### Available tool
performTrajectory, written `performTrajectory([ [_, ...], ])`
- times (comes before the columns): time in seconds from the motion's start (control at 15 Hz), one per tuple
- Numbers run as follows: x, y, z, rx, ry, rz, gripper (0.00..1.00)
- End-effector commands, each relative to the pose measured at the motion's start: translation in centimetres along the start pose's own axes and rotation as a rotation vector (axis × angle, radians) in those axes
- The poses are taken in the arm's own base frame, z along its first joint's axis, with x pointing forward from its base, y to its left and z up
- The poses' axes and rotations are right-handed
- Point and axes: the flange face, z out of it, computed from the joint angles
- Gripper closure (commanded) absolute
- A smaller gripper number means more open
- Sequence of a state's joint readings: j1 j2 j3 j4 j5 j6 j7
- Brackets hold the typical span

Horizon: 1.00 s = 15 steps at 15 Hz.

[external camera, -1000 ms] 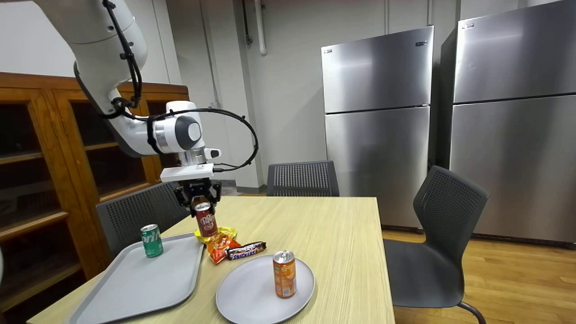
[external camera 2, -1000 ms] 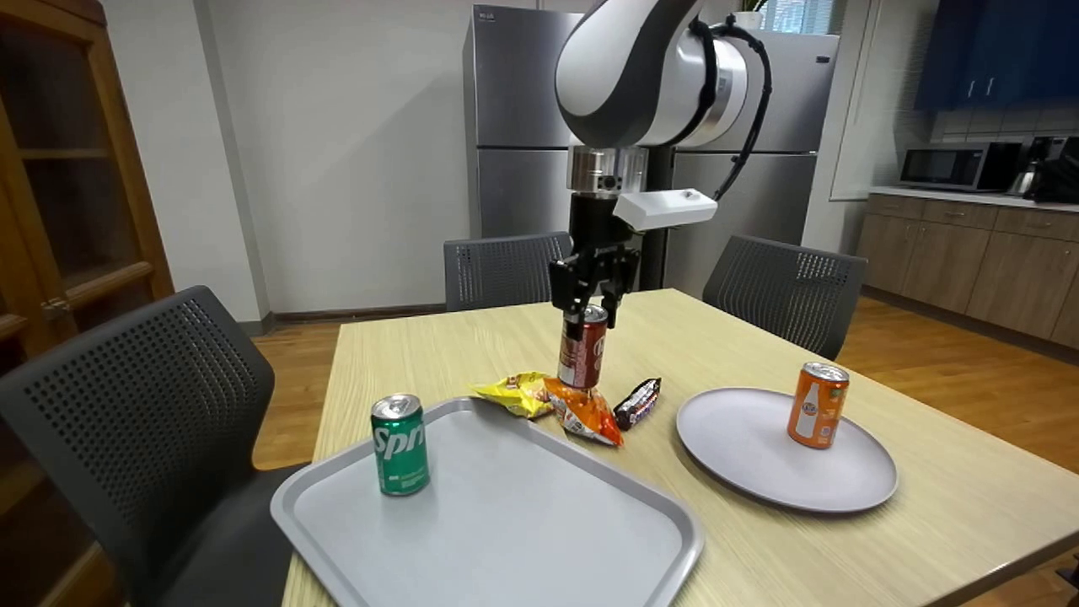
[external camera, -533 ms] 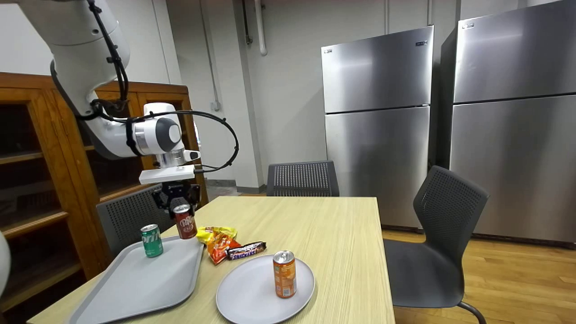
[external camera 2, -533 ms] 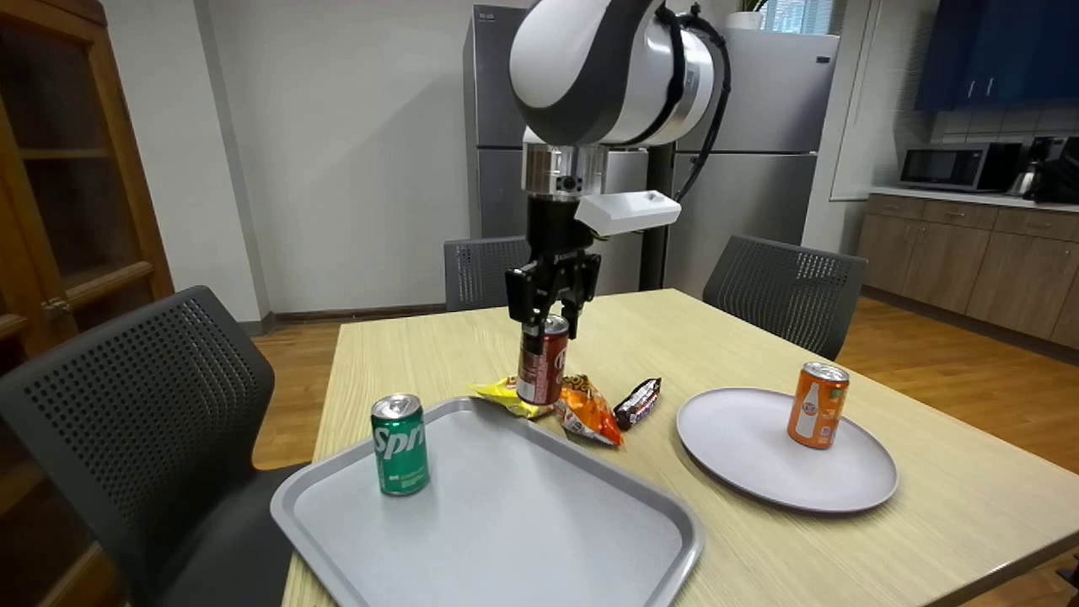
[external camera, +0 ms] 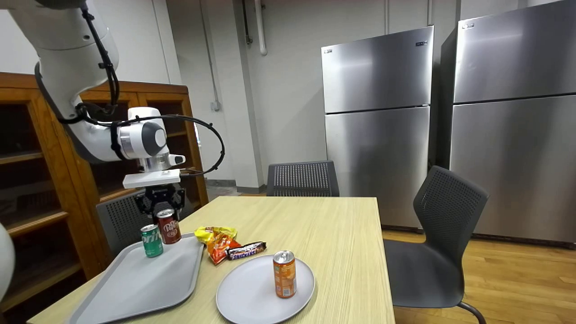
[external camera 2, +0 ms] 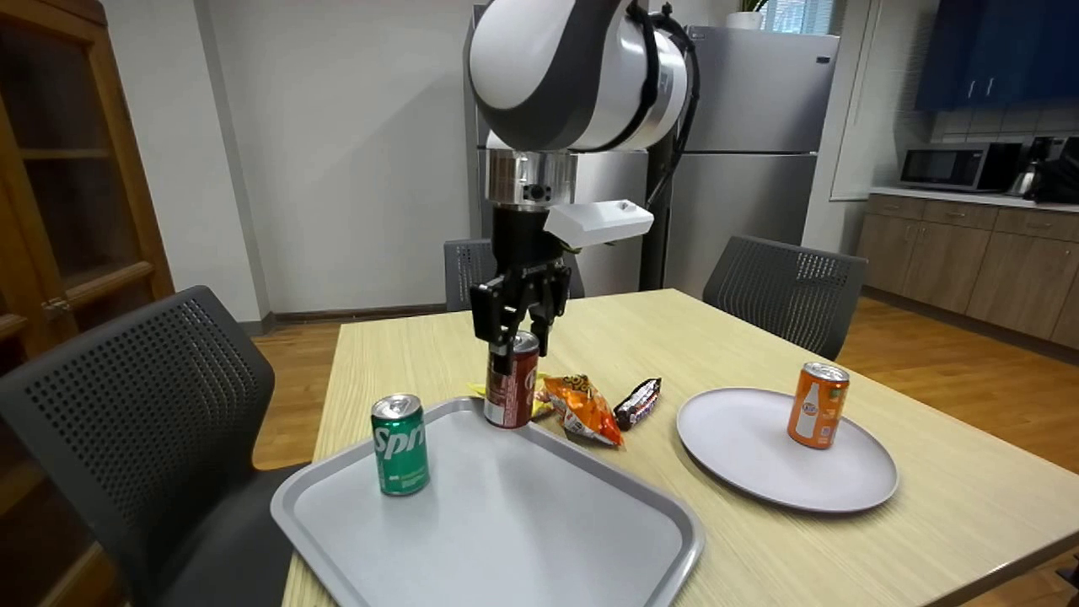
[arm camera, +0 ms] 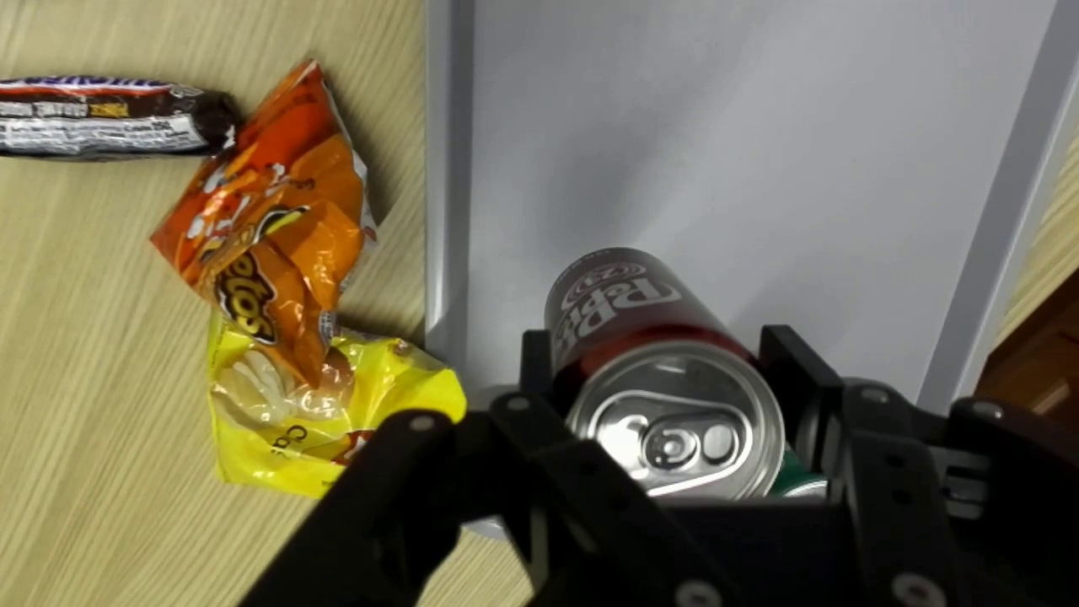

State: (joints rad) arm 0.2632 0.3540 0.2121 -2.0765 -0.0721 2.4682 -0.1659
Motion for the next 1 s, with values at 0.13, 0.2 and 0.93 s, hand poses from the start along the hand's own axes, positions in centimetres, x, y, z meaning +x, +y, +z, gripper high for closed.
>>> performTrajectory([
  [0.13,1.7,-1.7,1.0,-0.003,-0.019,-0.048,0.62],
  [0.2,1.9,-1.9,1.4,-0.007,-0.018,-0.051,0.62],
  [0.93,5.4,-0.9,5.6,-0.016,-0.045,-0.061,0.62],
])
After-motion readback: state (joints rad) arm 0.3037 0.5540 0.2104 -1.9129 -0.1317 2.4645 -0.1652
